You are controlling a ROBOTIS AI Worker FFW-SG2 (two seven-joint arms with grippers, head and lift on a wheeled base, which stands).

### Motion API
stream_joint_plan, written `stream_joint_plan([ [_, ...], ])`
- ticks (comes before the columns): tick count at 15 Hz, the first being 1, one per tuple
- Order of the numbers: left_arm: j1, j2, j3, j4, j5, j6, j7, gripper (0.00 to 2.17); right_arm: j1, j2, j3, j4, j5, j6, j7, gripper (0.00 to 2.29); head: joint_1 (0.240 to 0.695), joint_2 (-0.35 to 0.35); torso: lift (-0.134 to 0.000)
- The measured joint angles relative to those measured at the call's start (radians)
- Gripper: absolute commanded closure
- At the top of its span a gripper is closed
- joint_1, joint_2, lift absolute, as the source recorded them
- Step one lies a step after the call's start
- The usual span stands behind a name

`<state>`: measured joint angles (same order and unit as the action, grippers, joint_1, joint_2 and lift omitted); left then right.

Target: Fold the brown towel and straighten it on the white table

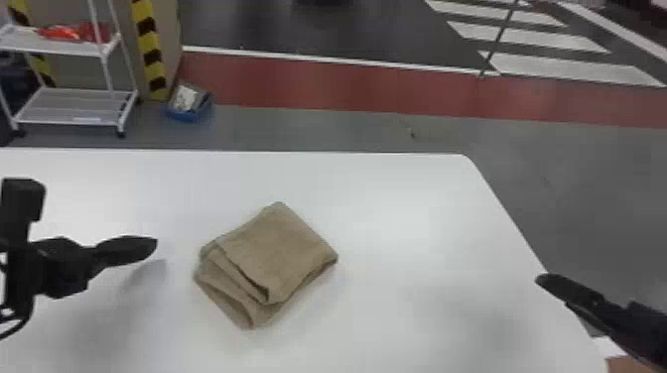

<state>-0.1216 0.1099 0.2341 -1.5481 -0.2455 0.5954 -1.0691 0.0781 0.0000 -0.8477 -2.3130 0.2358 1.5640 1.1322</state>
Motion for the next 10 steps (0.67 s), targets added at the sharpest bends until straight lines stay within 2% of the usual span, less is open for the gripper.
stream_joint_plan([
  [2, 0.039, -0.001, 0.000, -0.049, 0.000, -0.031, -0.060, 2.15, 0.001, 0.000, -0.016, 0.018, -0.011, 0.000, 0.003, 0.06, 0.695, -0.268, -0.124],
  [3, 0.065, -0.004, -0.001, -0.071, 0.002, -0.075, -0.065, 2.15, 0.001, 0.000, -0.020, 0.027, -0.022, 0.000, 0.003, 0.06, 0.695, -0.273, -0.124],
  [10, 0.102, -0.013, -0.082, -0.047, -0.001, -0.273, 0.003, 2.15, 0.006, 0.000, -0.057, 0.042, -0.062, 0.000, 0.027, 0.06, 0.695, -0.327, -0.124],
])
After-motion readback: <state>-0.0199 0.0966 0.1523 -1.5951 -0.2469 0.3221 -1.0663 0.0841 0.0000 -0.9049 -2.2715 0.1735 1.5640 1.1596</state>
